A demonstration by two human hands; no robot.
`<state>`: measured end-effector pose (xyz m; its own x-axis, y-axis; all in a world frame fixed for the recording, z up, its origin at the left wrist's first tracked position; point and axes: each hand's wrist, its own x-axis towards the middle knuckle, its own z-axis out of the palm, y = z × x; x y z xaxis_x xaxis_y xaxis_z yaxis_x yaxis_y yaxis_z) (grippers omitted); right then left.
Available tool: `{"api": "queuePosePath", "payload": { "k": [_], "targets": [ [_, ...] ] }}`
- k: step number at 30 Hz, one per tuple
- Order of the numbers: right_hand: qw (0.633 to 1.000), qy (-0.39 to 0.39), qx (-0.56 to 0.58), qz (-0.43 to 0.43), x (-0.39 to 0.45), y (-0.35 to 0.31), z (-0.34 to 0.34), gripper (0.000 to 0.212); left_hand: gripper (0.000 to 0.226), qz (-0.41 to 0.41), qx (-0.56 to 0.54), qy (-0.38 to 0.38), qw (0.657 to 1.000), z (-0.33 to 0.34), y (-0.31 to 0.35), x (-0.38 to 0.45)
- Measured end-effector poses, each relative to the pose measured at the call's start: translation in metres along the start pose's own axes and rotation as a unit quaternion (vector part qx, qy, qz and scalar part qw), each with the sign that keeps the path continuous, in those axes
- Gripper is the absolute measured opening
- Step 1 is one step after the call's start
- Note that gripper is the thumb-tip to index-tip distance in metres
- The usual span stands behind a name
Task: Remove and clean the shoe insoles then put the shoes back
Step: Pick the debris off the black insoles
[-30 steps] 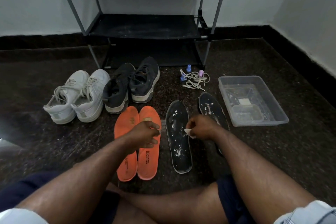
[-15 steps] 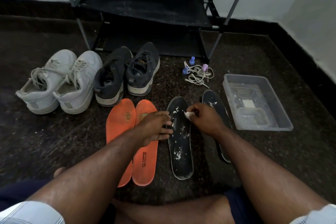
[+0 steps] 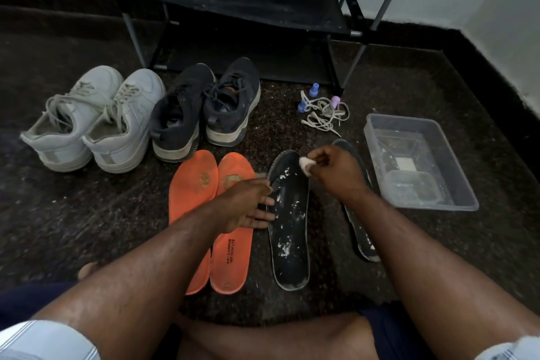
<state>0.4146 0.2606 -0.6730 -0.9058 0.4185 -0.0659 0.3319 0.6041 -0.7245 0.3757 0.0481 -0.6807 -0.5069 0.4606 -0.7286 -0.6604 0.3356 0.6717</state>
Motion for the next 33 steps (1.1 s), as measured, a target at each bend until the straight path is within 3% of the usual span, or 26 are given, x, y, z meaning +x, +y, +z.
{"api": "queuePosePath", "payload": {
  "k": [4,8,11,17,23,28,33],
  "targets": [
    [0.994,0.031,-0.066,-0.083,0.015,-0.015,-0.002,0.015,0.037,-0.005,0.002,0.001,1.000,-0.001,-0.001,0.003],
    [0.971,-0.047,-0.177,-0.157,0.019,-0.010,0.029,0.024,0.038,-0.008,0.004,0.003,1.000,-0.002,-0.001,0.006],
    [0.948,-0.073,-0.278,-0.133,0.016,0.002,0.038,0.028,0.037,-0.011,0.004,0.009,1.000,-0.002,-0.001,0.008],
    [0.915,-0.069,-0.364,-0.160,0.003,-0.004,0.042,0.033,0.040,-0.010,0.009,0.007,1.000,-0.002,-0.002,0.008],
    [0.889,-0.149,-0.399,-0.167,-0.009,-0.004,0.049,0.045,0.042,-0.005,0.019,0.012,1.000,0.002,-0.003,0.007],
    [0.871,-0.115,-0.464,-0.111,-0.013,-0.010,0.040,0.046,0.041,-0.009,0.015,0.011,1.000,0.003,-0.002,0.006],
    [0.878,-0.164,-0.433,-0.125,-0.023,-0.010,0.044,0.047,0.040,-0.011,0.010,0.013,1.000,0.002,-0.003,0.006]
  ]
}}
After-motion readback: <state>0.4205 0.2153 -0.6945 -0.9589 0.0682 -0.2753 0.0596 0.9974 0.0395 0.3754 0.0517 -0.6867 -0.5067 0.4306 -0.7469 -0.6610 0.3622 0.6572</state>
